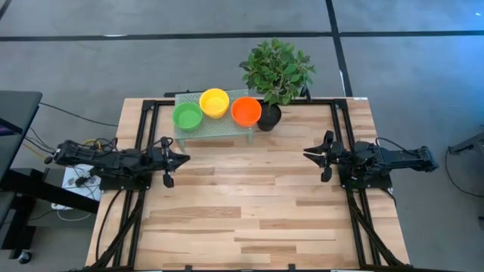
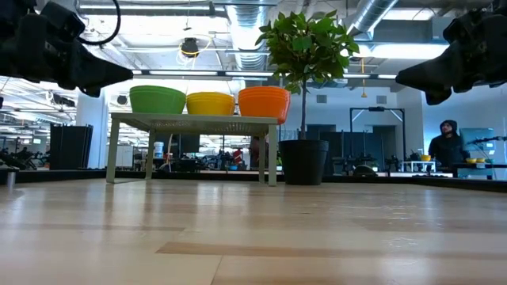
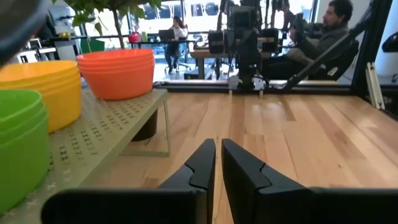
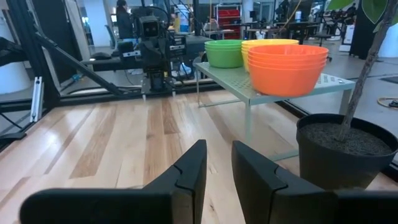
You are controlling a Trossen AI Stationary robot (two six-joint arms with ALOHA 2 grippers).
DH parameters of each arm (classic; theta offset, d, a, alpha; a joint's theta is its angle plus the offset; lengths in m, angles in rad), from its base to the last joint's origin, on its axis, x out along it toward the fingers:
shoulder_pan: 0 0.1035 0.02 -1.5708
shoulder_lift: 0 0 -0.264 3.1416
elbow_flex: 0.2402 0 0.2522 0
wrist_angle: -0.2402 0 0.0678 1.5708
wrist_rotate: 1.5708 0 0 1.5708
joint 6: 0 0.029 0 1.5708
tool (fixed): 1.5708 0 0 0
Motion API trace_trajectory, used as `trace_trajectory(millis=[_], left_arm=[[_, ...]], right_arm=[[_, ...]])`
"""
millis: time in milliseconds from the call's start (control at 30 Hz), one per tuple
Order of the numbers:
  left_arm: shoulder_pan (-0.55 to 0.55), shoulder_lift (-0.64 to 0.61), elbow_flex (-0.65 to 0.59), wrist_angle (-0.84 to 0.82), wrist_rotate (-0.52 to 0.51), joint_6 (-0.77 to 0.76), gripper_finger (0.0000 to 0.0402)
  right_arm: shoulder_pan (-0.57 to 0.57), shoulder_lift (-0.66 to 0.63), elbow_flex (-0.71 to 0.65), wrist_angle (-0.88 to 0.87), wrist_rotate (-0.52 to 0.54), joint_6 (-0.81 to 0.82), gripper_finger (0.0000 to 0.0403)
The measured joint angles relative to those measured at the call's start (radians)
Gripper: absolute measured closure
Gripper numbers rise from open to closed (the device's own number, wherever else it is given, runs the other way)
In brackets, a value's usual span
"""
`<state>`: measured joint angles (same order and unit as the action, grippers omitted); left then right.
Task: Pick & Place Mini bowls
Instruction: Return to Home Position
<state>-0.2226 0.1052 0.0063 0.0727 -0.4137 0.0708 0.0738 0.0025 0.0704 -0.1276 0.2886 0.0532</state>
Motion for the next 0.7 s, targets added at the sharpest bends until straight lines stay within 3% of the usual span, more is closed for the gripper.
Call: trace_trajectory(millis=[700], left_arm=[[0.0,0.1,0.0,0.004,0.0,0.0,0.0372]], right_arm=[[0.0,0.0,0.0,0.0,0.0,0.0,0.0332]])
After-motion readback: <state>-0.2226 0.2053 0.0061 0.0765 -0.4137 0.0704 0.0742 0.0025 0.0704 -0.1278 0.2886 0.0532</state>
